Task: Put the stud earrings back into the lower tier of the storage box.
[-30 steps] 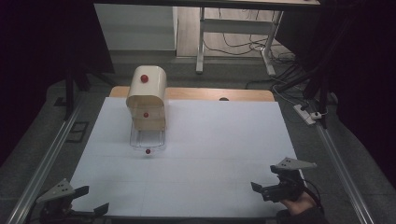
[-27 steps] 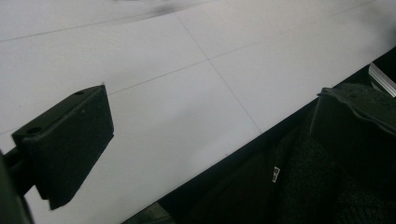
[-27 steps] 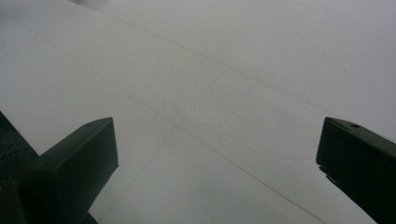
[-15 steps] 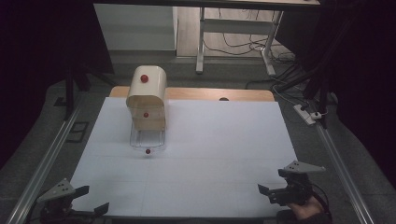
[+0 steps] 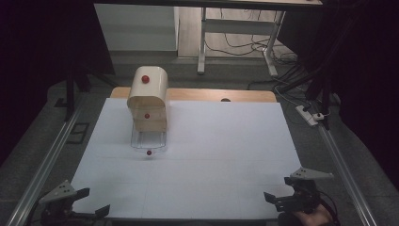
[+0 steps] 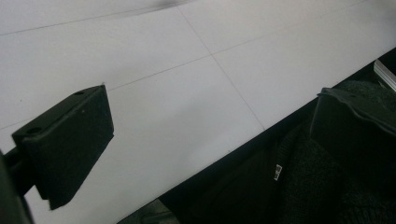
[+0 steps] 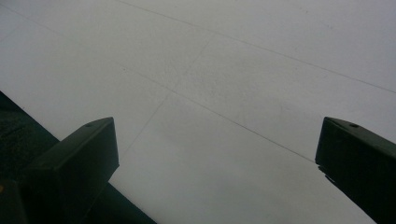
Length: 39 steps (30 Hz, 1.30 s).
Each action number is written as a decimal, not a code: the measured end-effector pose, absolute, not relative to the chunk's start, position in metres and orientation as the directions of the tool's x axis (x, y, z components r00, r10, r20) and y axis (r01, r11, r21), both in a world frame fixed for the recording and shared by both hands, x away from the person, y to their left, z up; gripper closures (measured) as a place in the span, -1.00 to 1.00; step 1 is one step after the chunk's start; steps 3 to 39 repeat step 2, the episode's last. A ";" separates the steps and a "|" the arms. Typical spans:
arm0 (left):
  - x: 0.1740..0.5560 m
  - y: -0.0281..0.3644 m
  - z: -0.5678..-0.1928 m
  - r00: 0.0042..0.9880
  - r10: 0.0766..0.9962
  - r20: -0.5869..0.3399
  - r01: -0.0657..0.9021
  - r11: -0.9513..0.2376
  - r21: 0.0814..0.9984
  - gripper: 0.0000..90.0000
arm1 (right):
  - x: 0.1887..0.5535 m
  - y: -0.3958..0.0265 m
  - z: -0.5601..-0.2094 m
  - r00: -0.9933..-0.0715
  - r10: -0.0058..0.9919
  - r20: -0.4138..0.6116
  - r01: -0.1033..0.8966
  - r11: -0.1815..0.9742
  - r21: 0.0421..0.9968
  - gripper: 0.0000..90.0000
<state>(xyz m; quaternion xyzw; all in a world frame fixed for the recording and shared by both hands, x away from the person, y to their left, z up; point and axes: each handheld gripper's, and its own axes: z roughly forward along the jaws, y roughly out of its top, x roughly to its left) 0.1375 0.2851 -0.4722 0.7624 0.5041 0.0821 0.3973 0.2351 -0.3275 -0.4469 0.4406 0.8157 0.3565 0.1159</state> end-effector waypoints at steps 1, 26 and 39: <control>0.138 0.285 -0.472 0.478 0.833 -0.277 0.704 -0.174 0.689 -1.00 | 0.235 -0.327 -0.447 -0.585 0.802 0.121 0.636 0.361 0.682 -1.00; 0.139 0.285 -0.472 0.478 0.833 -0.278 0.706 -0.176 0.686 -1.00 | 0.235 -0.327 -0.447 -0.585 0.802 0.121 0.637 0.362 0.681 -1.00; 0.139 0.285 -0.472 0.478 0.833 -0.278 0.706 -0.176 0.686 -1.00 | 0.235 -0.327 -0.447 -0.585 0.802 0.121 0.637 0.362 0.681 -1.00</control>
